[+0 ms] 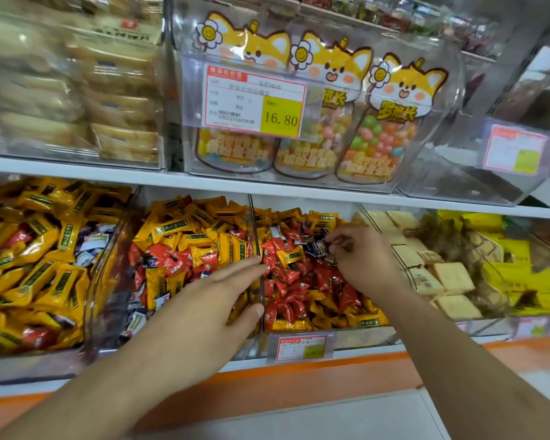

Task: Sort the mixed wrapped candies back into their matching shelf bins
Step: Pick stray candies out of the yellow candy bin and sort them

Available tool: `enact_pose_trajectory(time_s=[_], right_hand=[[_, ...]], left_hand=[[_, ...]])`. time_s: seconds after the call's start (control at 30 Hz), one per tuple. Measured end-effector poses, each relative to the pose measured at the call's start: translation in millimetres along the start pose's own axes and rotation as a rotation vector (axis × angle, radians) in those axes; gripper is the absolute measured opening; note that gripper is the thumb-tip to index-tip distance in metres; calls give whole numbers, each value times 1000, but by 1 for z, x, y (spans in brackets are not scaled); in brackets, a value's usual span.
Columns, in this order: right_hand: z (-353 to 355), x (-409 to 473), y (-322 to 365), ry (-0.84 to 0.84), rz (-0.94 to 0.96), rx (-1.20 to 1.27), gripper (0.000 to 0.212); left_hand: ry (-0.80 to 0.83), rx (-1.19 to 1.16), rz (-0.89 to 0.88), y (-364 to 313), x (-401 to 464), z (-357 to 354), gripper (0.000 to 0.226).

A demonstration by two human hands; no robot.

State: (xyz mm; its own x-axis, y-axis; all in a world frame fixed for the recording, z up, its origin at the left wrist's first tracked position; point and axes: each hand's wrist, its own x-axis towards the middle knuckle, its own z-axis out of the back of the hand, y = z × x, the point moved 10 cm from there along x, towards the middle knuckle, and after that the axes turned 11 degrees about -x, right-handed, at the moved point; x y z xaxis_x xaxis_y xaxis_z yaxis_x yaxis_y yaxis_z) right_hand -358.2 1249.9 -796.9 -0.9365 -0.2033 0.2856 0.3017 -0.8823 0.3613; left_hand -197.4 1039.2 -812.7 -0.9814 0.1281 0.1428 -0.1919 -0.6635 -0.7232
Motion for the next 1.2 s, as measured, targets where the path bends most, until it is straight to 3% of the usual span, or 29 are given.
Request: enact_pose_trajectory(time_s=[0.17, 0.27, 0.87, 1.2], right_hand=[[-22, 5, 12, 198, 33, -52, 40], [-33, 10, 13, 233, 33, -114, 48], [-15, 4, 2, 78, -14, -54, 14], [-21, 9, -4, 54, -50, -31, 19]], left_hand=[[-9, 8, -2, 2, 2, 0, 60], [-9, 2, 5, 4, 3, 1, 59], [14, -12, 20, 1, 0, 1, 61], [14, -13, 27, 1, 2, 1, 60]])
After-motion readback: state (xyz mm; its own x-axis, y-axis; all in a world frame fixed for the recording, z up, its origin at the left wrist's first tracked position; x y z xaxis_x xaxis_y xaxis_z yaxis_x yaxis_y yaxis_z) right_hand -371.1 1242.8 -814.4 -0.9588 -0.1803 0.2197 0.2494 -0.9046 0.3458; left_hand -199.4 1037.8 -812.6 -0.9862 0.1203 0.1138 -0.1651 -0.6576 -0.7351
